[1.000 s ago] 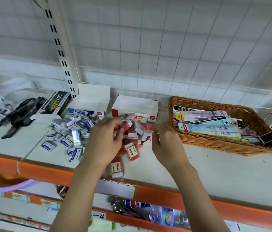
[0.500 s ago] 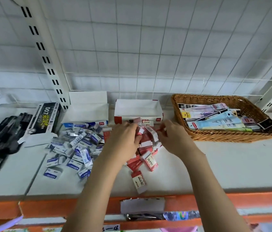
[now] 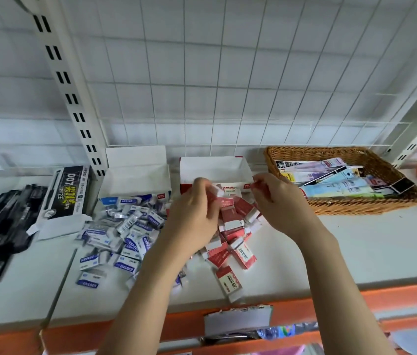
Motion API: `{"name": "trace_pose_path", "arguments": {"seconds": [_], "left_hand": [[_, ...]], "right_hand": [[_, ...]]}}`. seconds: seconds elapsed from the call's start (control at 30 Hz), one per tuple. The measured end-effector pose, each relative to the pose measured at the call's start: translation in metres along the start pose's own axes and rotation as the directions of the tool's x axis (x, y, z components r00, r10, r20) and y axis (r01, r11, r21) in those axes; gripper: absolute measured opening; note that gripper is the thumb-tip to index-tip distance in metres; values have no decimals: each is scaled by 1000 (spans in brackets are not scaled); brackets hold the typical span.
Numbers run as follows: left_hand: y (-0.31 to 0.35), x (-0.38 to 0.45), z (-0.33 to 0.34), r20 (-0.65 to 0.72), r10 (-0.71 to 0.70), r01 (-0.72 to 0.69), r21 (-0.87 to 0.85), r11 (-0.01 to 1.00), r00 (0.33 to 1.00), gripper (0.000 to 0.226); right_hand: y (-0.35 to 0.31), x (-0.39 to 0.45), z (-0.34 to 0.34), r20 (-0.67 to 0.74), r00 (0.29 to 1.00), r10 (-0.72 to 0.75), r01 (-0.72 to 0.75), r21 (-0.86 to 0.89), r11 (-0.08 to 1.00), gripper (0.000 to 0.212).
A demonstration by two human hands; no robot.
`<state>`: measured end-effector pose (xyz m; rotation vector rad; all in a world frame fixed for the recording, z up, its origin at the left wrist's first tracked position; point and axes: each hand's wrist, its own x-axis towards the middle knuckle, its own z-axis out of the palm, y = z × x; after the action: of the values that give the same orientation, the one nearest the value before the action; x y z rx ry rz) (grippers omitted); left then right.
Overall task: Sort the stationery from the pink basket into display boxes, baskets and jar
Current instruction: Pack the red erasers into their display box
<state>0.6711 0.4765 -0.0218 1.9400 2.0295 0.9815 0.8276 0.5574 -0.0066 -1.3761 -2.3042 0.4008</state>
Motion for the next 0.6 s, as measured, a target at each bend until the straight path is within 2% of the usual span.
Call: {"name": "trace_pose_path", "arguments": {"seconds": [0.1, 0.2, 0.3, 0.43, 0.6], "left_hand": [[-3, 0, -18, 4, -172, 172, -56, 984, 985, 46], [-9, -4, -27, 11, -207, 207, 28, 978, 978, 43], [-14, -7, -26, 47, -216, 213, 64, 975, 975, 35], [-19, -6, -17, 55, -162, 150, 181, 972, 985, 39], [-8, 0, -8, 234, -88, 34, 225, 974, 968, 46]], "right_hand": [[-10, 3, 2, 118, 992, -34, 41, -63, 997, 33], [-16, 2, 13, 251, 968, -9, 42, -126, 991, 29], [-15, 1, 15, 228, 973, 14, 13, -118, 993, 27], [-13, 1, 12, 212, 977, 36, -12, -111, 994, 31], [-6, -9, 11, 144, 989, 36, -33, -20, 999, 34]]}}
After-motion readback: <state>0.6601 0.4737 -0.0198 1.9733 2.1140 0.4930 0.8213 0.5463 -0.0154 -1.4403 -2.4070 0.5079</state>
